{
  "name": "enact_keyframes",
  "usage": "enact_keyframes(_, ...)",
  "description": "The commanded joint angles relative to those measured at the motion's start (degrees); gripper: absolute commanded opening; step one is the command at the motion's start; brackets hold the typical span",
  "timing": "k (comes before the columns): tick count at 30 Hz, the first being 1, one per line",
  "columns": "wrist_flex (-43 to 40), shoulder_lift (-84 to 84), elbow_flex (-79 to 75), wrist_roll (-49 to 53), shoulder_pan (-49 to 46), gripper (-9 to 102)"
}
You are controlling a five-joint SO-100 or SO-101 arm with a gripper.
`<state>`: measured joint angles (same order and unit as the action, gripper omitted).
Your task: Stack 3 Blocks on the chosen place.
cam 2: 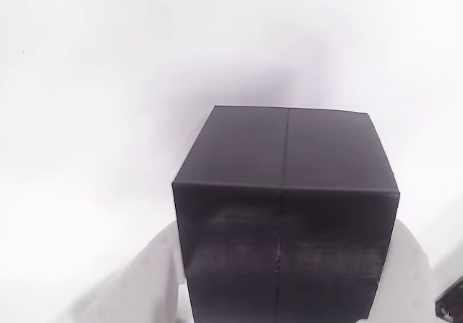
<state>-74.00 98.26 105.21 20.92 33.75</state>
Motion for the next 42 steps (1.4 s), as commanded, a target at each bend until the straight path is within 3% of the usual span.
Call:
enact_keyframes(1, -1.8, 6.2, 0.4, 3.5, -2.6, 26)
enact_keyframes(22, -16.1, 20.4, -6.3, 31.6, -22.1, 25)
enact_keyframes(42, -16.1, 16.4, -11.0, 55.7, -38.7, 24)
